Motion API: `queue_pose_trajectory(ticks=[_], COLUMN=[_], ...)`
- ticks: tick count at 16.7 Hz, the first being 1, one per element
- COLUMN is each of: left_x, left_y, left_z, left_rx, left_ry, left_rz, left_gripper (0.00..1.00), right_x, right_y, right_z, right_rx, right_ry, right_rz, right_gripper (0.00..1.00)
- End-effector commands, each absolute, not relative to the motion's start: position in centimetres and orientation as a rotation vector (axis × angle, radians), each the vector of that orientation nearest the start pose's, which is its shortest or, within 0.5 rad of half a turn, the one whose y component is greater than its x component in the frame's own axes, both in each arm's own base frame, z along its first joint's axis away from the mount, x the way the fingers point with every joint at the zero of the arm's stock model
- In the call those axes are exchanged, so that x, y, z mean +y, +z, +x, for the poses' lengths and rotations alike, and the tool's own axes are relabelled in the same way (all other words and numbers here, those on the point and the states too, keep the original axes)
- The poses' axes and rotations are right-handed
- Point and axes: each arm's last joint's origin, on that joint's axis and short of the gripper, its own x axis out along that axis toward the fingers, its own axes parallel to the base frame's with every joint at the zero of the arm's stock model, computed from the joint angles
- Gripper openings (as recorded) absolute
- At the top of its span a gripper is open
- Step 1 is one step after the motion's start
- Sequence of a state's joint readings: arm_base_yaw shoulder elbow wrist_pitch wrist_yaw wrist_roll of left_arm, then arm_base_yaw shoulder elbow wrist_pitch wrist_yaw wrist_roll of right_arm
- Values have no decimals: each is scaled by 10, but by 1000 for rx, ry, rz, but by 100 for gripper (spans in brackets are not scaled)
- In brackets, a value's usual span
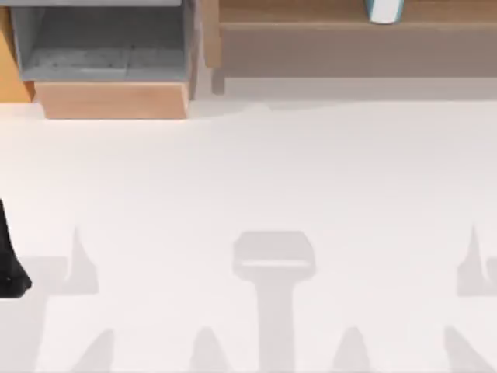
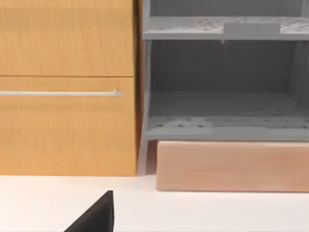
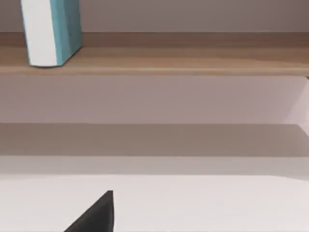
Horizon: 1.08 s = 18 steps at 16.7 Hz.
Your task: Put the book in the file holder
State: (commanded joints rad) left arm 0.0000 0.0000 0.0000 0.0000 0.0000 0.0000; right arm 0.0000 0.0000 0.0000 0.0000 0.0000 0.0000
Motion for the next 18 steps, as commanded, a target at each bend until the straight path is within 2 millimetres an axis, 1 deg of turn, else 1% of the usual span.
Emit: queue_pose_trajectory(ticks=[3, 5, 7, 10, 12, 14, 16, 18], left_x=[-2, -4, -7, -17, -28, -46, -75, -113], left_y=[162, 174, 196, 242, 277, 310, 336, 353], left_z=[106, 106, 108, 121, 139, 167, 203, 244], left_rx=[-2, -13, -27, -46, -50, -44, -30, -12], left_ry=[0, -2, -5, -9, -12, -16, -20, -22], left_rz=[0, 1, 1, -3, -6, -7, -5, 2], left_gripper=[100, 100, 100, 100, 100, 100, 100, 100], right_x=[-1, -1, -1, -1, -1, -1, -1, -1], right_y=[160, 160, 160, 160, 160, 160, 160, 160], right_z=[106, 106, 106, 106, 106, 106, 106, 106], right_rx=[0, 0, 0, 0, 0, 0, 0, 0], right_ry=[0, 0, 0, 0, 0, 0, 0, 0], right_rz=[0, 0, 0, 0, 0, 0, 0, 0], right_gripper=[100, 100, 100, 100, 100, 100, 100, 100])
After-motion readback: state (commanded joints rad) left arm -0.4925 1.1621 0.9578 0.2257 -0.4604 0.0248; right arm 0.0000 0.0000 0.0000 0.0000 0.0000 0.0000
